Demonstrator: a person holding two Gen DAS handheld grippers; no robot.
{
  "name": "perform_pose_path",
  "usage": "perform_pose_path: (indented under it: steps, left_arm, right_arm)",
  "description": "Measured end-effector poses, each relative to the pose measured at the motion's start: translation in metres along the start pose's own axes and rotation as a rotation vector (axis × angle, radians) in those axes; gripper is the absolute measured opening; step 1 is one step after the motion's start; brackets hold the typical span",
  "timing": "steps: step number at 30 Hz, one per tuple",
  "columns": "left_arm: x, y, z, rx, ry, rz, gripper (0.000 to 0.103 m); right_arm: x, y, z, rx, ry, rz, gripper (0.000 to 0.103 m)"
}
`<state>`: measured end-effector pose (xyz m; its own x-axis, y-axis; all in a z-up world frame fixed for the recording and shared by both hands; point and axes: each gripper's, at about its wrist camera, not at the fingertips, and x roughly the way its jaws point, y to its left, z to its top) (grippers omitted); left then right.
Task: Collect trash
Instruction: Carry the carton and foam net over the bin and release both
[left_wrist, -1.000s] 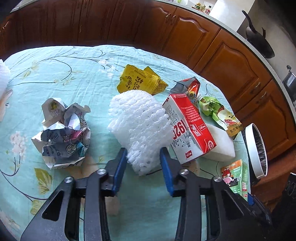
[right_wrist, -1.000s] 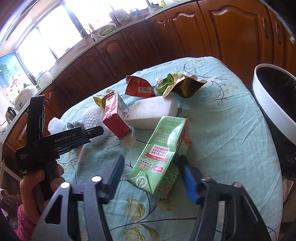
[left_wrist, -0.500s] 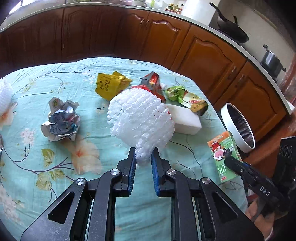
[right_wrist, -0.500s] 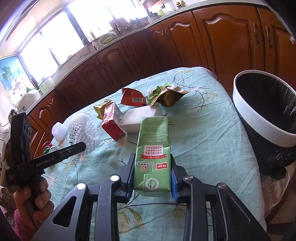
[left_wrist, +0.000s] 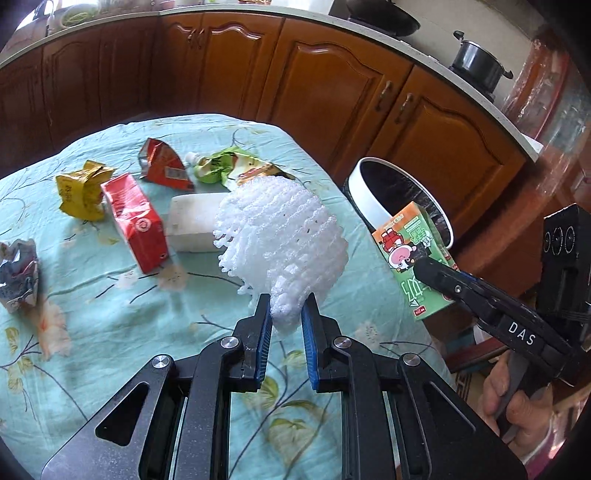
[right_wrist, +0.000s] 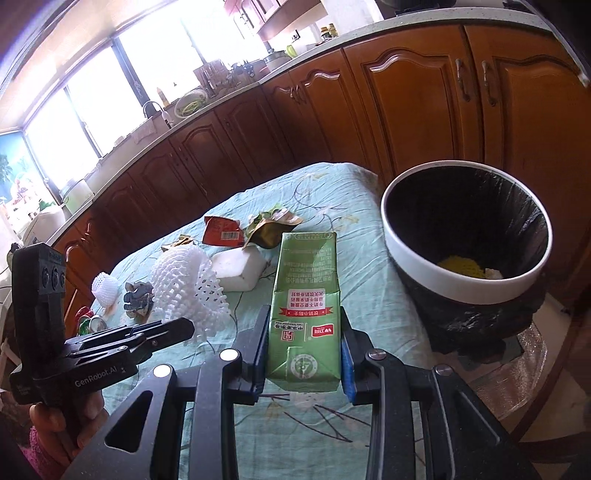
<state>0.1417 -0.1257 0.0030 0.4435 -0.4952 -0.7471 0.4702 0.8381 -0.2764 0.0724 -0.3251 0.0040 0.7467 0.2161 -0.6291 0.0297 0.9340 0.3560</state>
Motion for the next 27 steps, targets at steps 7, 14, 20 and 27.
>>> perform_pose_path:
  steps: [7,14,20,27]
  left_arm:
    - [0.021,-0.033,0.014,0.048,0.036,-0.052,0.015]
    - [0.043,-0.069,0.035,0.109,0.067,-0.084,0.015]
    - [0.059,-0.096,0.057,0.152,0.079,-0.104,0.015]
    - [0.085,-0.124,0.086,0.186,0.109,-0.11,0.015]
  right_arm:
    - [-0.019,-0.032,0.011,0.037,-0.042,-0.05,0.032]
    - [-0.032,-0.065,0.023,0.065,-0.073,-0.1,0.032]
    - [-0.033,-0.082,0.036,0.074,-0.087,-0.138,0.032]
    - [-0.03,-0.105,0.056,0.082,-0.093,-0.171,0.032]
